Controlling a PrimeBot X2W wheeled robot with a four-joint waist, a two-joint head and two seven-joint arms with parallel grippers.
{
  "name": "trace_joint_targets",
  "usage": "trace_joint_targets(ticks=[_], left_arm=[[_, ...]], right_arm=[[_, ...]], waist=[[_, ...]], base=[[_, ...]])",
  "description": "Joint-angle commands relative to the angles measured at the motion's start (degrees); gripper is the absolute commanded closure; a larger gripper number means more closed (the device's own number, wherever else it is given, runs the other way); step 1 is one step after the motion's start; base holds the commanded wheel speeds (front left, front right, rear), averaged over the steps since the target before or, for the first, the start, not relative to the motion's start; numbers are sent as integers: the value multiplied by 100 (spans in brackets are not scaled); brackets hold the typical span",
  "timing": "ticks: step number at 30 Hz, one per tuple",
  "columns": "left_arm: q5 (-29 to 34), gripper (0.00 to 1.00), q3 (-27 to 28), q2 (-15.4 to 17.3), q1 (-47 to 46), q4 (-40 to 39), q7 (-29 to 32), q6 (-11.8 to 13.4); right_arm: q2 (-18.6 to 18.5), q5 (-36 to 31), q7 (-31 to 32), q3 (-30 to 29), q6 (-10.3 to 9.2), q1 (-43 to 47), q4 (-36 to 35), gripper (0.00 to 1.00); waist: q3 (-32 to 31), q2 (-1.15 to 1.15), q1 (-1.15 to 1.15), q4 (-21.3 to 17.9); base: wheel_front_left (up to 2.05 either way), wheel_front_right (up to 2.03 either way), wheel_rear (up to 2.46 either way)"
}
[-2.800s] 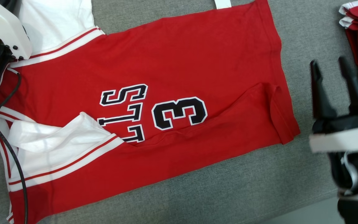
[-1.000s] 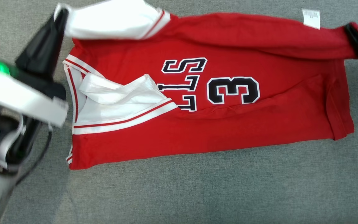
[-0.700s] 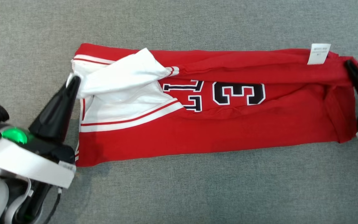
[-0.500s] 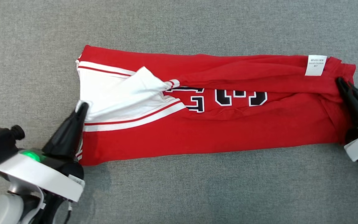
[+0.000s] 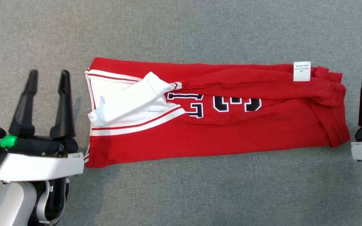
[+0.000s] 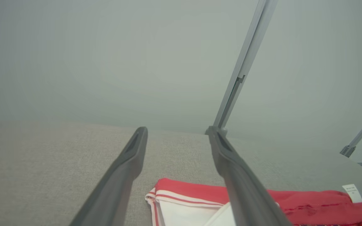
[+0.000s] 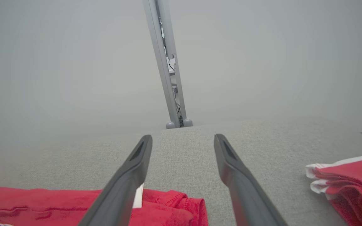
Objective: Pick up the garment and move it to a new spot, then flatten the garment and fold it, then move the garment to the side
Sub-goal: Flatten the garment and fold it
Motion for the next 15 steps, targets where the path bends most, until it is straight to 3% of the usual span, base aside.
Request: trace_joint_targets(ticks=[1, 6, 15], left_arm=[[280, 0, 101, -105, -124, 30, -62, 101], [923, 0, 330, -351, -213, 87, -90, 165], [1926, 0, 631, -671, 7, 745, -94, -344]], right_arm=[[121, -266, -88, -88, 0, 67, -166, 0], [317, -739, -96, -101, 0, 133, -397, 0], [517, -1125, 60, -19, 0, 434, -335, 0]], waist=[[-140, 0, 0, -21], [-314, 0, 0, -37], [-605, 0, 0, -24]], base=[[0, 0, 0], [0, 0, 0], [0, 0, 0]])
